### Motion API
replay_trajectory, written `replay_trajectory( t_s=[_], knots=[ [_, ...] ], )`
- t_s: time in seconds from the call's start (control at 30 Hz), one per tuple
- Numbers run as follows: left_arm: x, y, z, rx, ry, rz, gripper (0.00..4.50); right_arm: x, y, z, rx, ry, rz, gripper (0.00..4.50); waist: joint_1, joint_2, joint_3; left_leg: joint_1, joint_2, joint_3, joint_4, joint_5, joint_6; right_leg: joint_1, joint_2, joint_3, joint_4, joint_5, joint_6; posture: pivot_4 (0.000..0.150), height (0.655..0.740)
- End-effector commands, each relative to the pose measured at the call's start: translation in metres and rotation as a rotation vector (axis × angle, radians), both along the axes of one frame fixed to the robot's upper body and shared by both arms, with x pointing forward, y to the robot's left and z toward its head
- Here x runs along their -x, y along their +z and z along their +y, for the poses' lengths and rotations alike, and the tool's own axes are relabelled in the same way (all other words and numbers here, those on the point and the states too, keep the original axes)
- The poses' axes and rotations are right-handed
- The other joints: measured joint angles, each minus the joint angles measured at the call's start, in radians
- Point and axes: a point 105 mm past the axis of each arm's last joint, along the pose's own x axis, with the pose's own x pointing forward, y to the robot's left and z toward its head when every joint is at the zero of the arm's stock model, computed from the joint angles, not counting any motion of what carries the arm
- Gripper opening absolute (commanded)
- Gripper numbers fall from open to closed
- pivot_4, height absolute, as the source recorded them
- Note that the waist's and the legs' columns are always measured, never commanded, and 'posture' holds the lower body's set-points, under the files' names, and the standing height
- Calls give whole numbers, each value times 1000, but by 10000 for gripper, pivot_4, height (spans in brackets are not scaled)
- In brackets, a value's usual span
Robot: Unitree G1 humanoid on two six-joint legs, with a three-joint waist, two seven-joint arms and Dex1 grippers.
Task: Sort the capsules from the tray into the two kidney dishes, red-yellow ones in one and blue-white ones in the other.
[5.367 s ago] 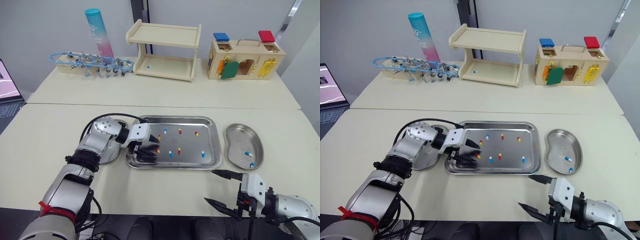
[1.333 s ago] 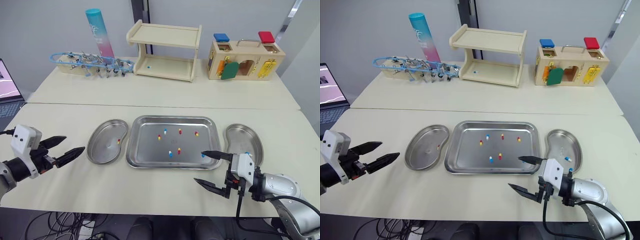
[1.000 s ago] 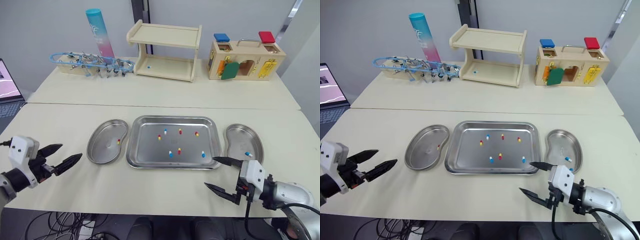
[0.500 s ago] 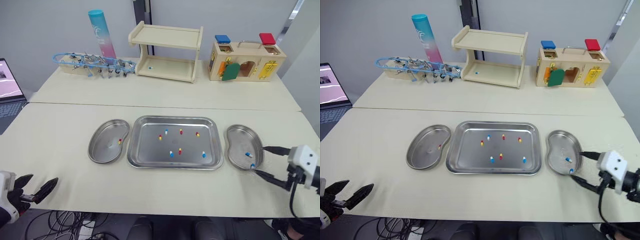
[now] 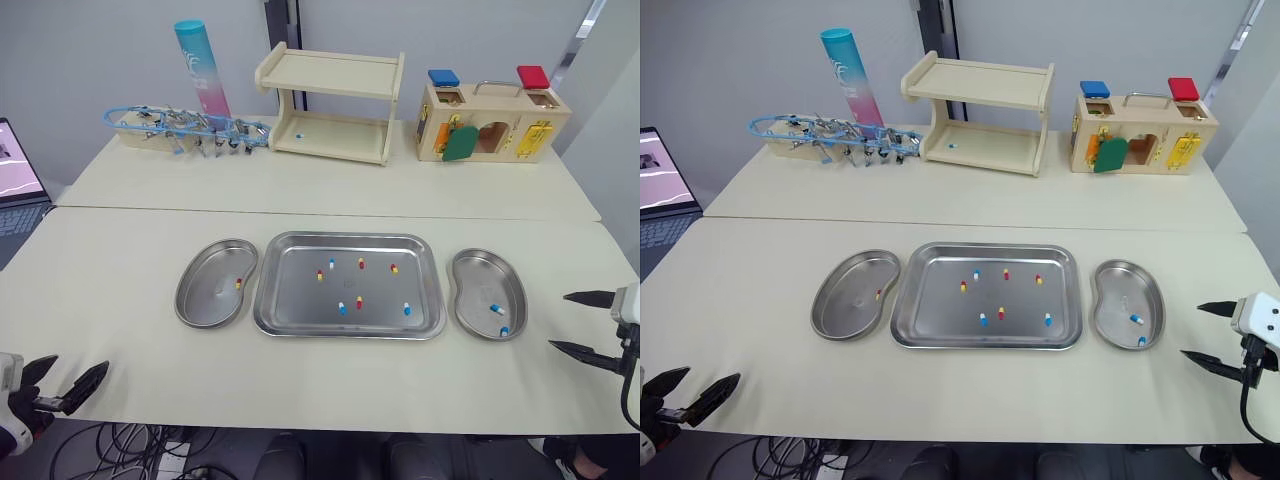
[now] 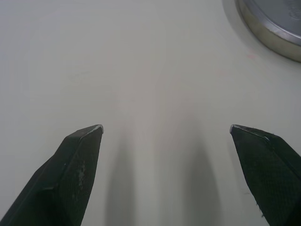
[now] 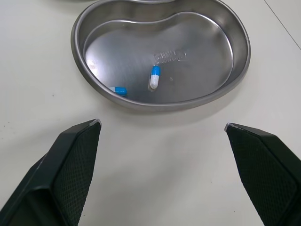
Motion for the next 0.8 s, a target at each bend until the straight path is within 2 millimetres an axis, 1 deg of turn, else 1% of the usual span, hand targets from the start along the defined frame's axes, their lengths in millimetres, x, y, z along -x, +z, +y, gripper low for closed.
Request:
replay_trajectory(
  t_s=[0.03, 0.13, 0.23, 0.3, 0.4, 0.5, 0.57, 0.7, 0.8],
  knots=[
    [0, 11, 6, -43, 6, -30, 44848, 0, 17, -1, 39, 28, -43, 45000, 0, 0, 0, 0, 0, 0, 0, 0, 0, 0, 0, 0, 0, 0, 0, 1500, 7400],
    [0, 9, 6, -42, 4, -28, 44848, 2, 18, 3, 36, 44, -42, 45000, 0, 0, 0, 0, 0, 0, 0, 0, 0, 0, 0, 0, 0, 0, 0, 1500, 7400],
    [-1, 8, 6, -41, 2, -28, 44848, 4, 22, 13, 19, 76, -49, 45000, 0, 0, 0, 0, 0, 0, 0, 0, 0, 0, 0, 0, 0, 0, 0, 1500, 7400],
    [0, 6, 11, -41, 4, -24, 44848, 5, 25, 30, -18, 119, -57, 45000, 0, 0, 0, 0, 0, 0, 0, 0, 0, 0, 0, 0, 0, 0, 0, 1500, 7400],
    [3, -1, 24, -42, 13, -15, 44848, 10, 28, 59, -93, 183, -73, 45000, -1, 0, 0, 0, 0, -1, 0, 0, 0, 0, 0, -1, 0, 0, 0, 1500, 7400],
    [5, -3, 28, -45, 2, -14, 44848, 24, 23, 91, -169, 248, -51, 45000, 1, 0, -1, 0, 0, 0, 0, 0, 0, 0, 0, 0, 0, 0, 0, 1500, 7400],
    [6, -5, 31, -48, -4, -13, 44848, 32, 18, 106, -211, 268, -36, 45000, 1, -1, -1, -1, 0, -1, -1, 0, 0, 0, 0, -1, -1, 0, 0, 1500, 7400],
    [5, -3, 30, -57, -44, -20, 44848, 41, 5, 130, -289, 272, -39, 45000, 1, -6, -4, 0, 0, -1, -1, 0, 0, 0, 0, -1, 0, 0, 0, 1500, 7400],
    [-2, 5, 22, -64, -100, -50, 44848, 41, -3, 148, -352, 259, -86, 45000, 1, -8, -5, 0, 0, -2, -1, 0, 0, 1, 0, -2, 0, 0, 0, 1500, 7400]
  ],
)
